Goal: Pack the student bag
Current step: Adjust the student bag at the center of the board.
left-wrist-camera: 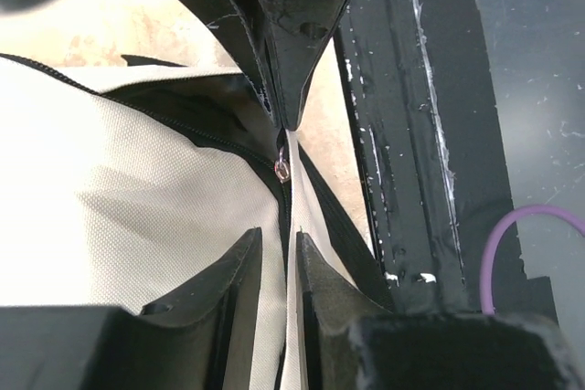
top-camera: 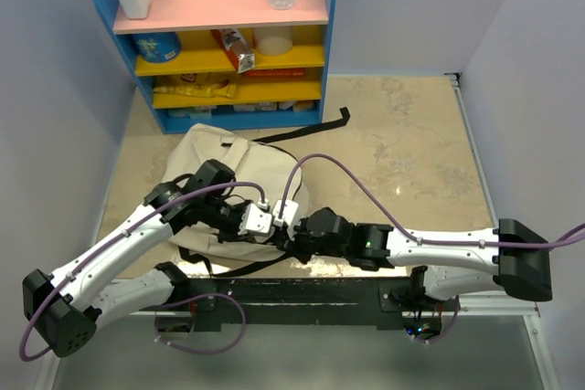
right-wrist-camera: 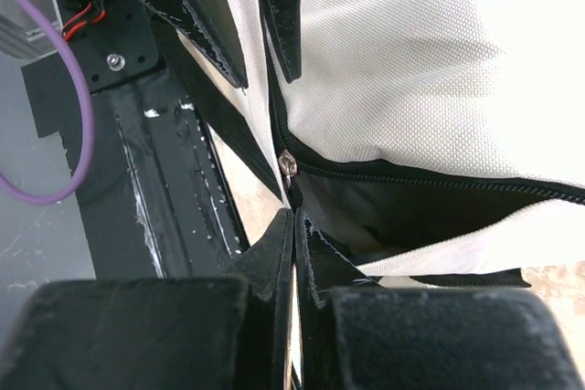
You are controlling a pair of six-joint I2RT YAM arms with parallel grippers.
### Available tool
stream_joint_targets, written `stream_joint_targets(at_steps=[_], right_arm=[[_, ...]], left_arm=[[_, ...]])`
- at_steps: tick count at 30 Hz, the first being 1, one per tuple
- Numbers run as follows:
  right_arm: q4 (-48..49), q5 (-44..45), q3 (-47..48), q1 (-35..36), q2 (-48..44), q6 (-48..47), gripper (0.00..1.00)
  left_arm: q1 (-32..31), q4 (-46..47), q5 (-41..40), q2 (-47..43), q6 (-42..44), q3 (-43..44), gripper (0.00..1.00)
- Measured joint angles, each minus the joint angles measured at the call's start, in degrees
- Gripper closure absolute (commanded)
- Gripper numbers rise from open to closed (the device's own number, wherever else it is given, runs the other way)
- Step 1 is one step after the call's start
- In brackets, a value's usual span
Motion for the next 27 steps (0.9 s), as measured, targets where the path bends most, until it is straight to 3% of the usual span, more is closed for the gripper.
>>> stream_joint_targets(at_steps=[3,7,13,17,22,27], right_arm=[[-0.37,0.20,0.00,0.52,-0.15,0.63,0.81],[-0.17,0.15,-0.33,1.33,-0.15,1.49,0.76],[3.43,4.90,-3.82,5.20,-0.13,1.51,0.83],[9.11,16.33,-8.20,10.97,0.42,1.92,0.84],[16.50,28.76,-11.04,16.74,6.40,3.13,0.83],[21.46,33.99,-11.06,17.44,12.81,5.09,0.83]], left_arm=[[-0.13,0.13,0.61,0.17,0.20,-0.13,0.75],[-0.20,0.31,1.05,0.55,0.24,-0.15,0.82],[0.13,1.75,-0.70,2.67,-1.73,-0.09,0.83],[0.15,1.57,-0.15,5.22,-1.92,0.28,0.83],[0.15,-0.76,1.84,7.15,-0.02,2.97,0.81],[-0.17,-3.67,4.26,8.37,1.53,7.85,0.79]])
